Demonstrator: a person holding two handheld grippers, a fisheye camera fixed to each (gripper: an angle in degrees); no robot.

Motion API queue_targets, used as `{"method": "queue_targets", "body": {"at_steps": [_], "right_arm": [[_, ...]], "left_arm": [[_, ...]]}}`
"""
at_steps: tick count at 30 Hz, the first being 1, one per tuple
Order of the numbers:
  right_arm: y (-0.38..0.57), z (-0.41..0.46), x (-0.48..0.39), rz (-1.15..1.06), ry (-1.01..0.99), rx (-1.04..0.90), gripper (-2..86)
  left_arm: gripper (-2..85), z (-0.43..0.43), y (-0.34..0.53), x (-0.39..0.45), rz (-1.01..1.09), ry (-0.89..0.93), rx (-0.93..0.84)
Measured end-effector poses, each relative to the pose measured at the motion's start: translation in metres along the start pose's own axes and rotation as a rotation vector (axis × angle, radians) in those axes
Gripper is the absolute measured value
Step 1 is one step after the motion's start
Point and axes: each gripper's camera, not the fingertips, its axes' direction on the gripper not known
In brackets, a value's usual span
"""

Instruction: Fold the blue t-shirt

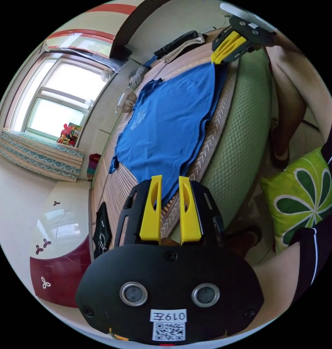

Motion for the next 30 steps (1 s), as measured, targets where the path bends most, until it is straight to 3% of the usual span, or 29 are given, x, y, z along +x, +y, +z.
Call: {"method": "queue_targets", "body": {"at_steps": [18, 30], "right_arm": [[0.017, -0.017, 0.044, 0.05, 0.003, 0.012, -0.9], [0.02, -0.014, 0.056, 0.024, -0.01, -0.012, -1.0]], "left_arm": [[3.1, -0.005, -0.013, 0.054, 0.122, -0.006, -0.038], [1.0, 0.001, -0.006, 0.102, 0.268, -0.212, -0.108]]}}
